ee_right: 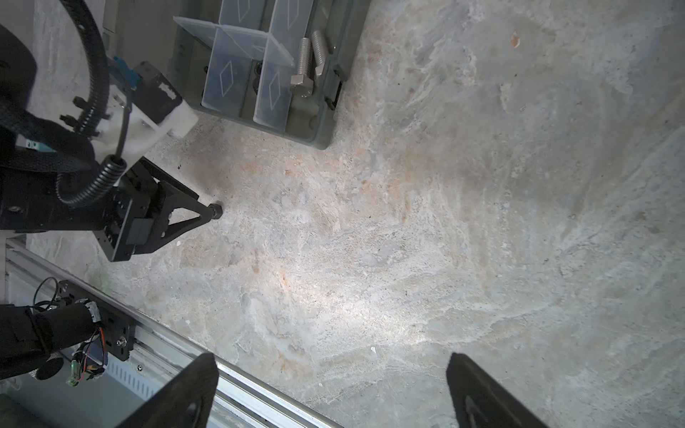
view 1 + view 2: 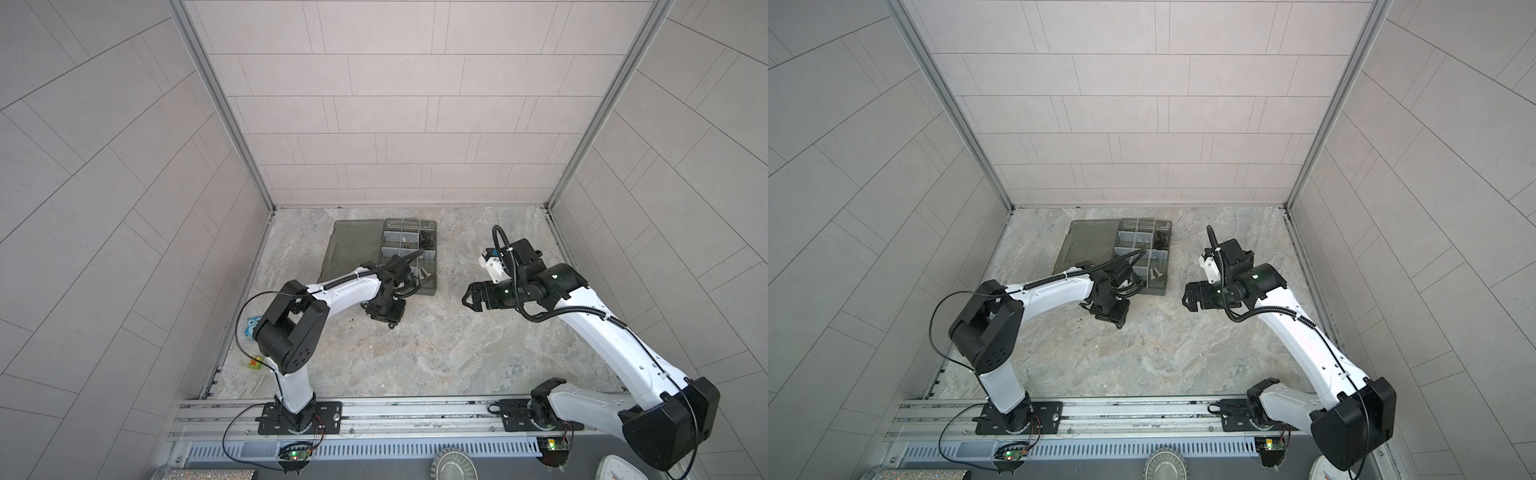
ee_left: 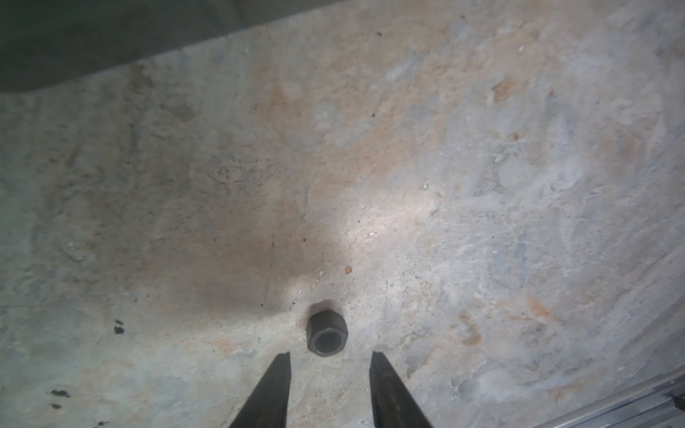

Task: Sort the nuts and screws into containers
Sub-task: 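Move the left gripper over the small black nut, lower and close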

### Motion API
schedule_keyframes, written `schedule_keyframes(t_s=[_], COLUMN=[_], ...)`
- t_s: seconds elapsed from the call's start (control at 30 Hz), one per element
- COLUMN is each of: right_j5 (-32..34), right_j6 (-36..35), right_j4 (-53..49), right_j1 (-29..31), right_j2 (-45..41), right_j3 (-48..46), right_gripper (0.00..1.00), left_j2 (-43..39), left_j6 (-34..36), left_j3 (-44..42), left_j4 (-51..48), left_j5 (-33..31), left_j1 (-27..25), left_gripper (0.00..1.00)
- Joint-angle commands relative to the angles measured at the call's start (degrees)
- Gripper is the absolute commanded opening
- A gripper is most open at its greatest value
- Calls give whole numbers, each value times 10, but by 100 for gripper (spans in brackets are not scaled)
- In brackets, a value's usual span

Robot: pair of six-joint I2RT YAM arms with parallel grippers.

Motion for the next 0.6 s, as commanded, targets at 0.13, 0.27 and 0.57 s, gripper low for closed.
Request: schedule_keyframes(t_s=[0.13, 0.27, 0.57], right_j5=[22, 28, 29], right_j6=[6, 12, 19], right_j4=[-37, -39, -39], right_j1=[3, 3, 3], right_j2=[-41, -53, -65], right_j3=[-15, -21, -28], right_gripper=[98, 98, 98], left_j2=[24, 25, 33], left_j6=[17, 19, 23], left_j3=[-7, -13, -15], left_j4=[4, 3, 3], left_j5=[-20, -23, -24], left_j1=[-6, -7, -7], left_gripper=[40, 38, 33])
